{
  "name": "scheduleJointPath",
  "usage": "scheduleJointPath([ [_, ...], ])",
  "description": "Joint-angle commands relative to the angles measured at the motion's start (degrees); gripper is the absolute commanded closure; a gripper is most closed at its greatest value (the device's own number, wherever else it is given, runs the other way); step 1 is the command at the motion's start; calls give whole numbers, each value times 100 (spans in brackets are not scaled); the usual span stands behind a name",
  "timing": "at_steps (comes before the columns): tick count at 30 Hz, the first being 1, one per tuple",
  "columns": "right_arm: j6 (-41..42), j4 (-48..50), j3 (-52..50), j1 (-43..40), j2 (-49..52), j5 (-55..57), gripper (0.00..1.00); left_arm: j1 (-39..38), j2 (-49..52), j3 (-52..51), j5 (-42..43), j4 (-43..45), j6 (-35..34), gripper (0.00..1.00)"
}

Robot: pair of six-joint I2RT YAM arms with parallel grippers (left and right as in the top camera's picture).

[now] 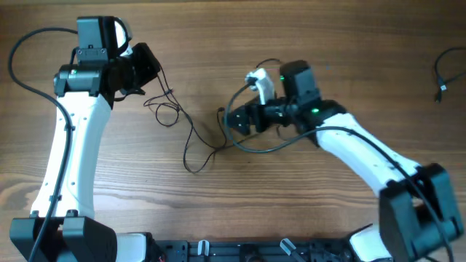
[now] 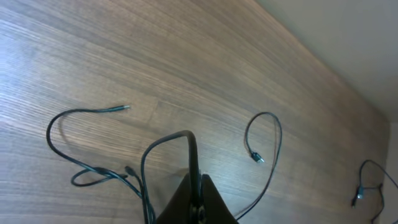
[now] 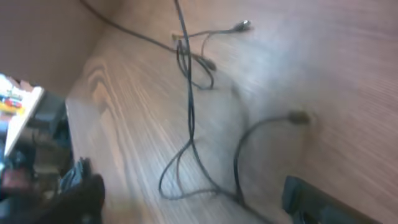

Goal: Untangle cables

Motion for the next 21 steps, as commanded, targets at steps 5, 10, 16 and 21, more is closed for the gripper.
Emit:
scheduleJointPath([
  [5,866,756,20,308,1169,153,22,22,-17,-7,-52,-136,90,96],
  [10,1102,1003,20,855,1563,507,36,22,-17,-7,-72,-138,90,96],
  [16,2090,1784,20,942,1631,1001,59,22,-17,-7,-70,-201,90,96],
  [21,1523,2083,37,1012,1600,319,96,22,-17,-9,-166,-256,92,96],
])
